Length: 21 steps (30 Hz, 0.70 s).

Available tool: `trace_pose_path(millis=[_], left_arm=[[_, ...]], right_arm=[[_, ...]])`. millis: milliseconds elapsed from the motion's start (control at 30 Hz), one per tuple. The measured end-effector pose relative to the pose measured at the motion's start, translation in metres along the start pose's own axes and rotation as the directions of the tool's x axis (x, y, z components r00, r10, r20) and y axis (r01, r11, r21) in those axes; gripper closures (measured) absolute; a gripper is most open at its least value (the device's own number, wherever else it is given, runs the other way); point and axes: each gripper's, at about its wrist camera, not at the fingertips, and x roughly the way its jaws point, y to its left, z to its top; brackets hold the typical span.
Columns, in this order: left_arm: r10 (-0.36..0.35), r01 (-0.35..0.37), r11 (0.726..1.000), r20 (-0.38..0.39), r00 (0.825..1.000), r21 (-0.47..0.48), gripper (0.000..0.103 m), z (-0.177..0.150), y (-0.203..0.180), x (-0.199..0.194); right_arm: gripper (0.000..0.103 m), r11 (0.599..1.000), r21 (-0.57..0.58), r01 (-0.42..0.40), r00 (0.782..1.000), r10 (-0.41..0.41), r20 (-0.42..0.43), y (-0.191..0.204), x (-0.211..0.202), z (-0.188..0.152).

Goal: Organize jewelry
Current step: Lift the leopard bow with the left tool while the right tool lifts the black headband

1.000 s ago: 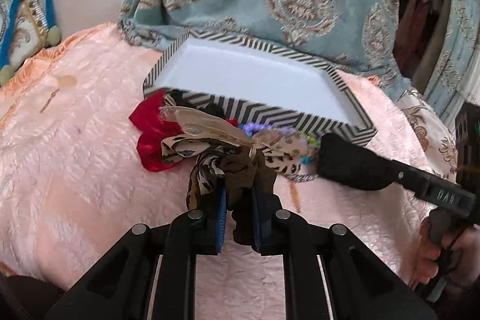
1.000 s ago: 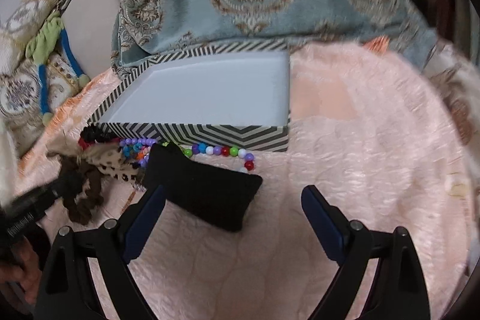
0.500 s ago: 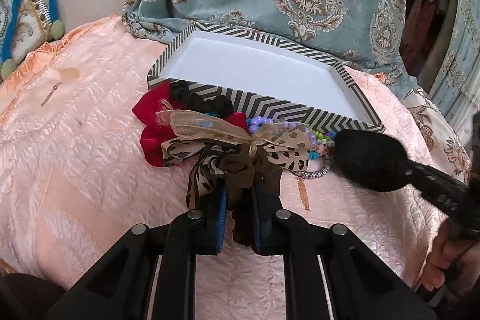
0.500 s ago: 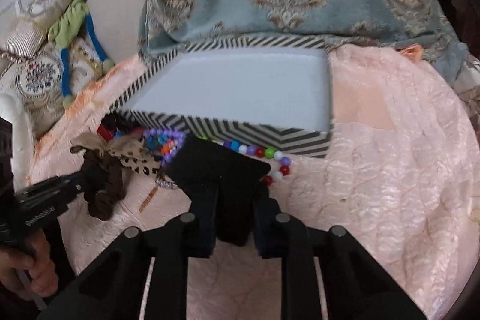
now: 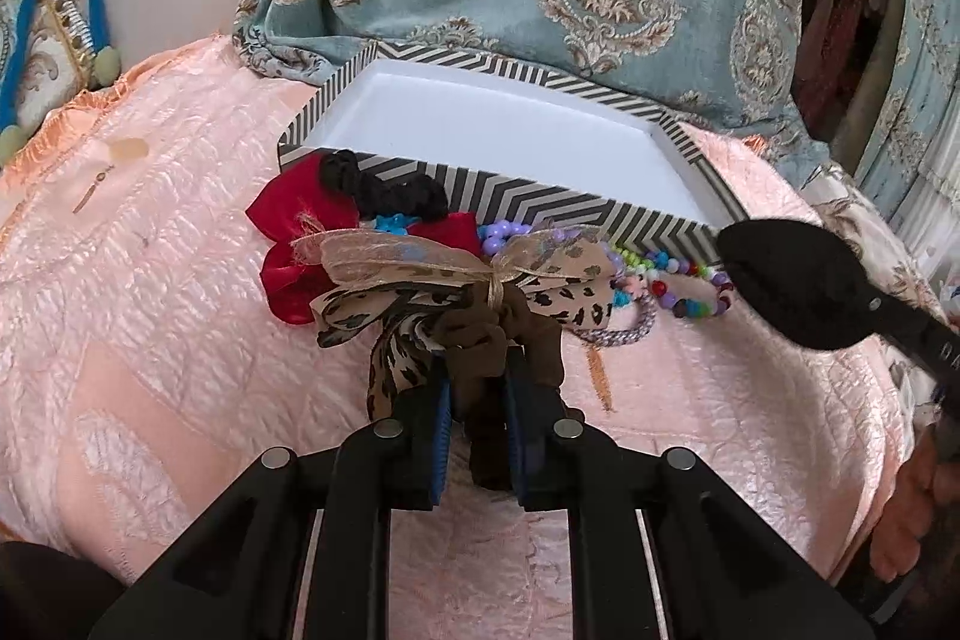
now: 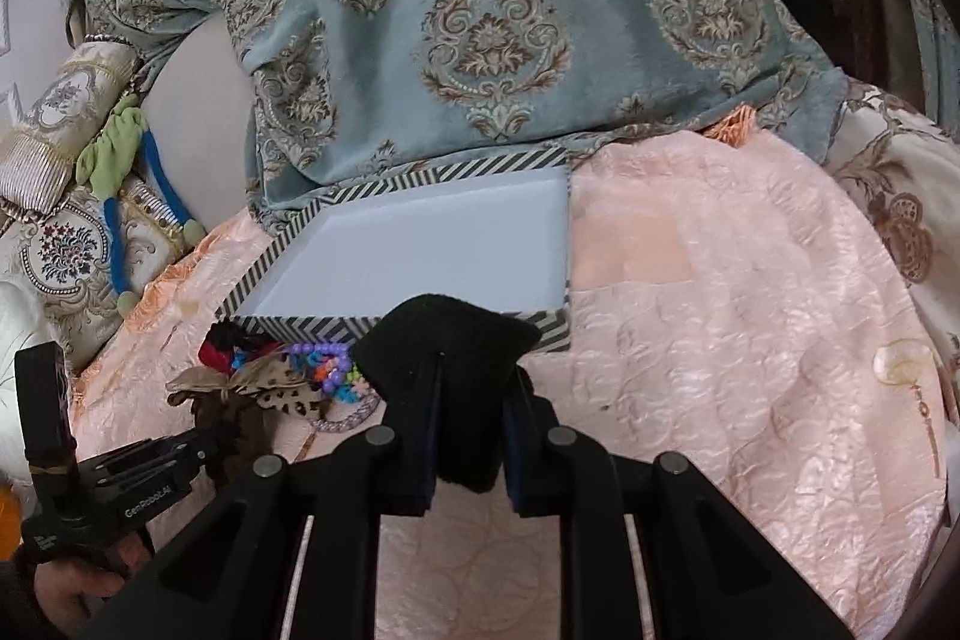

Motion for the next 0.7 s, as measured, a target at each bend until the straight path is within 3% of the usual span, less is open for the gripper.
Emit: trace_pose_path(millis=[233,333,700], left_arm=[[-0.052,0.050,0.999,0.100,0.994,0.020,0.103,-0.007,-0.010,-0.036],[-0.060,0.058,0.998,0.085,0.995,0.030,0.103,-0.017,-0.015,-0.041],[-0.006,0.005,1.000,0.055,0.998,0.012,0.103,-0.021,-0.009,-0.032]], right_arm=[[0.086,0.998,-0.063,-0.013,1.000,0.011,-0.029,0.021,0.005,-0.006],[0.086,0.995,-0.090,0.037,0.999,-0.040,-0.030,0.023,0.005,-0.009],[0.086,0.994,-0.105,0.044,0.998,-0.049,-0.044,0.021,0.004,-0.011]])
